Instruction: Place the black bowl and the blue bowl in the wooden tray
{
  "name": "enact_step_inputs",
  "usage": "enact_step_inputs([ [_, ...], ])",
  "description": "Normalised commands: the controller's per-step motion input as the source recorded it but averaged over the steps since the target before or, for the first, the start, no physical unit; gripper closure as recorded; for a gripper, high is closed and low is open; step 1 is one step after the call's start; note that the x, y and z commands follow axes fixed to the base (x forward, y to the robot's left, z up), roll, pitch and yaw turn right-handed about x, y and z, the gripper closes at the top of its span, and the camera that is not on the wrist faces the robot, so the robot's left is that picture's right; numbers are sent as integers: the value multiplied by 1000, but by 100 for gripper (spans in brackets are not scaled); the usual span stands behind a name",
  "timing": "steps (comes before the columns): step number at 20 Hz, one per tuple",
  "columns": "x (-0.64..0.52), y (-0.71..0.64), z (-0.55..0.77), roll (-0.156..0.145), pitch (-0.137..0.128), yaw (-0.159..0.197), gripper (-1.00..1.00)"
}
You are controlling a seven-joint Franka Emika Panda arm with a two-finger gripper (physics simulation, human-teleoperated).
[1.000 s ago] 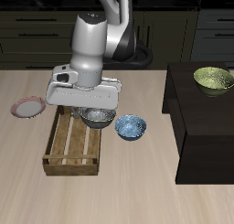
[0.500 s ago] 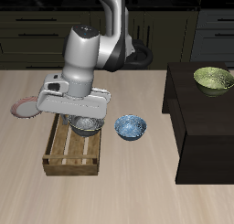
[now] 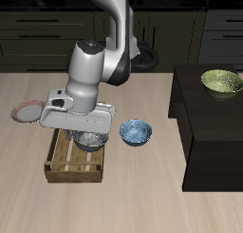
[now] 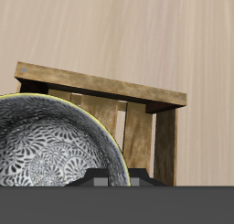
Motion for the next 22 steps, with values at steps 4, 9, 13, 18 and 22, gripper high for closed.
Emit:
enact_step_inputs([
  [4, 150, 94, -336, 3, 49, -1, 100],
  [9, 49, -47, -170, -25, 39, -12, -100],
  [13, 26, 42, -50, -16, 2, 11, -100],
  [18, -32, -10, 99, -27, -15, 9, -100],
  [22, -46, -30, 93, -1, -16, 0, -100],
])
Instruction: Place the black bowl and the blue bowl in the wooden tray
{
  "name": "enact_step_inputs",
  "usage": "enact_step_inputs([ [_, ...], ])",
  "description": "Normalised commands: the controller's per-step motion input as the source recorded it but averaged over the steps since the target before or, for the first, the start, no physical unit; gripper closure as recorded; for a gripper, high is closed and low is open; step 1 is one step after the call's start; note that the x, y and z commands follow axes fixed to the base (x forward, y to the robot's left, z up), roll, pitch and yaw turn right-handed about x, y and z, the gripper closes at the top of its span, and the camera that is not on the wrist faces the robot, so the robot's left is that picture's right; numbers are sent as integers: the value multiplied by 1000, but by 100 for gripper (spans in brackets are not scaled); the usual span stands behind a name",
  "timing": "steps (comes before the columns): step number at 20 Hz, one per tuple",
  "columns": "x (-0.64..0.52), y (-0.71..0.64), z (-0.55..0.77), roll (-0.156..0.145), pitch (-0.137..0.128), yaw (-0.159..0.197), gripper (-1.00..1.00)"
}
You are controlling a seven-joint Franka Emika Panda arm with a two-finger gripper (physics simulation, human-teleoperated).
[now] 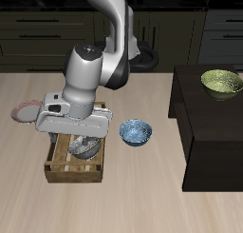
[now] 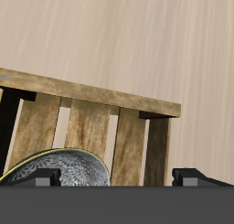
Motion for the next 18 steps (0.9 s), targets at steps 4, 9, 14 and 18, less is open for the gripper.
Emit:
enact_step_inputs([
  [4, -106, 57, 145, 2, -33, -14, -100],
  [9, -189, 118, 255, -15, -44, -29, -100],
  [14, -192, 136, 279, -12, -55, -9, -100],
  [18, -270, 228, 368, 3, -66, -18, -100],
])
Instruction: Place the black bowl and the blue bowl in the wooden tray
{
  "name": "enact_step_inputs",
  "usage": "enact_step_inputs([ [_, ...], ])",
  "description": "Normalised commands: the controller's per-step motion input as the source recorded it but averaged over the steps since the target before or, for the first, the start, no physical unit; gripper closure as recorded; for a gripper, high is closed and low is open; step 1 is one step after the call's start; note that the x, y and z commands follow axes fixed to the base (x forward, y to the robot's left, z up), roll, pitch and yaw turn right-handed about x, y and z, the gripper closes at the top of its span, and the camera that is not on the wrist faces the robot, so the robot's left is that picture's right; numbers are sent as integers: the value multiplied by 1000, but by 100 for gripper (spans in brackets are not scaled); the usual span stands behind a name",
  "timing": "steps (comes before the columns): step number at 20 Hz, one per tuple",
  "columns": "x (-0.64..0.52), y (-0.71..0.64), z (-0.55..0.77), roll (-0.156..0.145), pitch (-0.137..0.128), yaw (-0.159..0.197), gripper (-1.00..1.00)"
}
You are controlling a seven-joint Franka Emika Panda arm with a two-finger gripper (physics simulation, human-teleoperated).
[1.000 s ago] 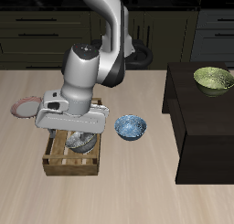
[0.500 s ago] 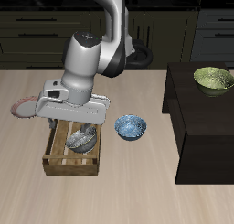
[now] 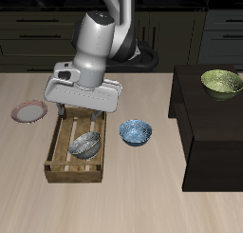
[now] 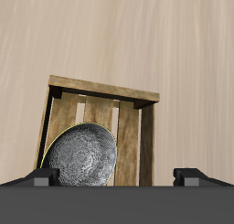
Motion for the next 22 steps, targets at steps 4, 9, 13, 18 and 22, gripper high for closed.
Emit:
enact_step_inputs([
  [4, -45, 47, 70, 0, -19, -6, -100],
  [9, -457, 524, 367, 69, -87, -15, -100],
  [13, -233, 163, 118, -6, -30, -18, -100],
  [18, -300, 166, 154, -7, -14, 4, -100],
  [22, -196, 110, 133, -15, -9, 21, -100],
])
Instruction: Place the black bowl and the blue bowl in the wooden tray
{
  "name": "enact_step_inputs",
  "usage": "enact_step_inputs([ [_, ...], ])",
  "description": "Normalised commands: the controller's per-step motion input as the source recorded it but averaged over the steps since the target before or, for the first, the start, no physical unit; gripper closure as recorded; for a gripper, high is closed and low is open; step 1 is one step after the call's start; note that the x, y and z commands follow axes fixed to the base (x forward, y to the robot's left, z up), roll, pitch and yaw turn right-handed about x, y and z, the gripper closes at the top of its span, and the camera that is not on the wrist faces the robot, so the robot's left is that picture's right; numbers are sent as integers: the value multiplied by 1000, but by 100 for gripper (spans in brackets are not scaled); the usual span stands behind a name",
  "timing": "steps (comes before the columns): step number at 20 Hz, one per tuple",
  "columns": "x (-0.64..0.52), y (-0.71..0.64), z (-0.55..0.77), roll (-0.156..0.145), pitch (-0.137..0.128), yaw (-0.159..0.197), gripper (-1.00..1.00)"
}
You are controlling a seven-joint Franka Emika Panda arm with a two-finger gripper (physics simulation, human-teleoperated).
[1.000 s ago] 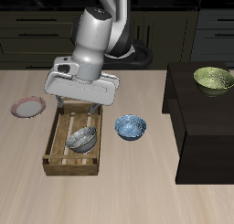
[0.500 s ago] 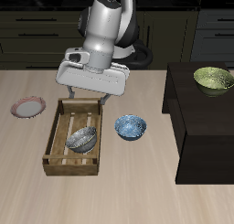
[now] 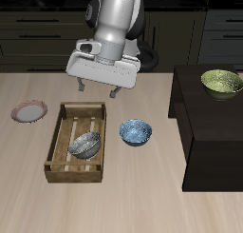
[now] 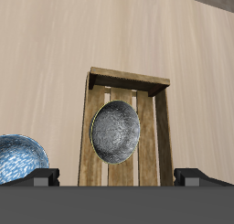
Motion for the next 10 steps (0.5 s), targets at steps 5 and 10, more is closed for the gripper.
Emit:
enact_step_inputs([
  [5, -213, 249, 139, 18, -4, 21, -100],
  [10, -114, 213, 111, 14, -22, 5, -100],
])
